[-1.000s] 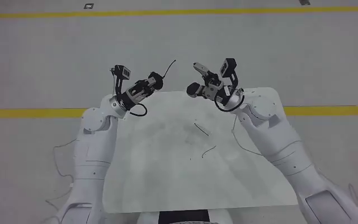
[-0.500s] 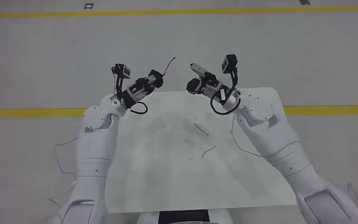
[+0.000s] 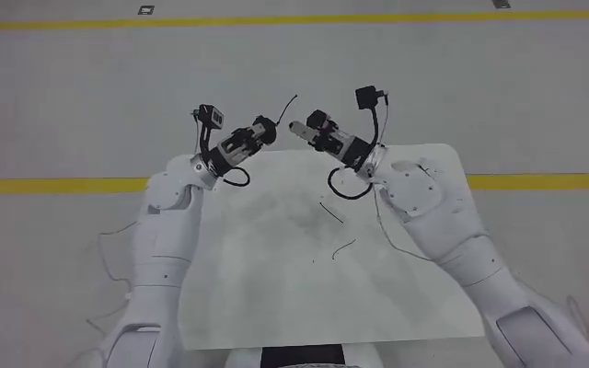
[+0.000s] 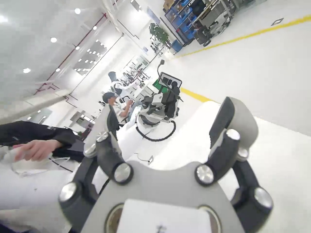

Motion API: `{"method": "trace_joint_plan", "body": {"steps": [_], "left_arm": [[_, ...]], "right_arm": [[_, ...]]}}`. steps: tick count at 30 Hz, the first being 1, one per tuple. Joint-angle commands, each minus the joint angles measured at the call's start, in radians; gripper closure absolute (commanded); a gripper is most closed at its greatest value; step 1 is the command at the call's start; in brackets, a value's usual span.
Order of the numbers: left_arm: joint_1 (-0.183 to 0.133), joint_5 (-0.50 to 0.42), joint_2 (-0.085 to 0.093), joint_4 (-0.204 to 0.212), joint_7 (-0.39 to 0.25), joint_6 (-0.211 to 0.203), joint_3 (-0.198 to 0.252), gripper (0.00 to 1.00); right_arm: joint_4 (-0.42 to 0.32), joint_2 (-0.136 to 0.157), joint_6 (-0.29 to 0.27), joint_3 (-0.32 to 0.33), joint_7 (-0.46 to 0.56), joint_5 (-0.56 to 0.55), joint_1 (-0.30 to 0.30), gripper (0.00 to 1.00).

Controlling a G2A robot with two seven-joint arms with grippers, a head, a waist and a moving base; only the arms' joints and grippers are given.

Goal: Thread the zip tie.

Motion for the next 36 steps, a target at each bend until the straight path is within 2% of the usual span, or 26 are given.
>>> {"method": "trace_joint_plan", "body": {"steps": [1,9,12,20,22,23,36], "left_arm": [[0.0,0.012,-0.001,-0.003,0.003,0.0,0.003,1.0],[0.0,0.01,-0.001,-0.003,0.001,0.0,0.003,1.0],[0.01,0.009,0.0,-0.019,0.026,0.01,0.015,1.0],[0.02,-0.01,0.016,-0.041,0.044,0.026,0.038,1.0],[0.02,-0.01,0.016,-0.041,0.044,0.026,0.038,1.0],[0.02,-0.01,0.016,-0.041,0.044,0.026,0.038,1.0],[0.02,-0.01,0.016,-0.041,0.044,0.026,0.038,1.0]], "right_arm": [[-0.002,0.0,0.0,0.0,-0.002,0.004,0.0,0.0],[-0.002,0.0,0.002,0.0,-0.004,0.002,-0.002,0.0],[-0.003,-0.001,0.016,0.007,-0.014,-0.069,-0.01,0.0],[0.009,-0.016,0.0,-0.007,-0.075,-0.218,-0.007,0.0],[0.011,-0.021,0.0,-0.012,-0.08,-0.239,-0.002,0.48],[0.013,-0.023,0.0,-0.014,-0.081,-0.244,-0.002,0.53],[0.049,-0.055,0.0,-0.033,-0.083,-0.247,0.028,0.68]]}}
